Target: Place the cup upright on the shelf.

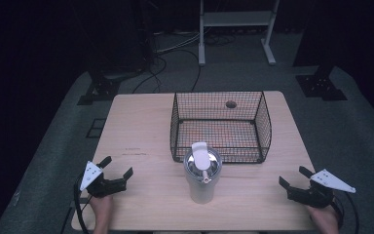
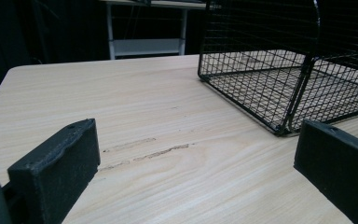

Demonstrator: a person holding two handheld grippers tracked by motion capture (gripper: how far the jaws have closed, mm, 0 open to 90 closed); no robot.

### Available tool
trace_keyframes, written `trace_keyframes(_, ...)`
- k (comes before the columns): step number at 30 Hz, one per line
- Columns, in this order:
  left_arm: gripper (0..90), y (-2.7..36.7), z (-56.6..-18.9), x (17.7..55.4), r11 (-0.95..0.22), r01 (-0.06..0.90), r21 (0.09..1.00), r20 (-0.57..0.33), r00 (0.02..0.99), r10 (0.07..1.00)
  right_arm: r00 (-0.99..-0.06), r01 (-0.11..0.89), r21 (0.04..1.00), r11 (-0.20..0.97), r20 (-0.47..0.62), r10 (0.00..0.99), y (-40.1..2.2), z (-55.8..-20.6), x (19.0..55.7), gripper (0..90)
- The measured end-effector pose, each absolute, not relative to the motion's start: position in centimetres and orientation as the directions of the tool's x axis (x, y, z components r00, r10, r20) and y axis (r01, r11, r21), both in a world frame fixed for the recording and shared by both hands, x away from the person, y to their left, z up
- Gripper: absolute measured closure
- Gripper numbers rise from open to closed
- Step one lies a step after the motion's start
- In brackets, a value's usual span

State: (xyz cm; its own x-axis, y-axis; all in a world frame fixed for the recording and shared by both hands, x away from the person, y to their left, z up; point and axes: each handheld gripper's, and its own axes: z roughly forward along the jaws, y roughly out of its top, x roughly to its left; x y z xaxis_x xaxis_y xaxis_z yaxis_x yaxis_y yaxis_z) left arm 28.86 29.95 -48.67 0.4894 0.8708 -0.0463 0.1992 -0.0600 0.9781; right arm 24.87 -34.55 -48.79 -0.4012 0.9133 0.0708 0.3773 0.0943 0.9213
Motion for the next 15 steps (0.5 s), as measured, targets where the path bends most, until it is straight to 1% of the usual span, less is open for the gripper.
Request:
trace_keyframes(8,0.0,29.9,-48.7,28.8,-0.062,0.198,0.978,-0.045,0.494,0.868,-0.432,0.379,0.918,0.113,0.068,0.899,-34.1,-48.5,24.9,9.9)
trace_keyframes(11,0.0,30.0,-48.7,28.7,-0.059,0.196,0.979,-0.048,0.500,0.865,-0.463,0.362,0.922,0.139,0.048,0.885,-33.5,-47.4,24.8,9.9)
trace_keyframes(15,0.0,30.0,-48.7,28.6,-0.058,0.194,0.979,-0.049,0.504,0.863,-0.496,0.346,0.927,0.146,0.048,0.867,-32.9,-46.5,24.7,9.9)
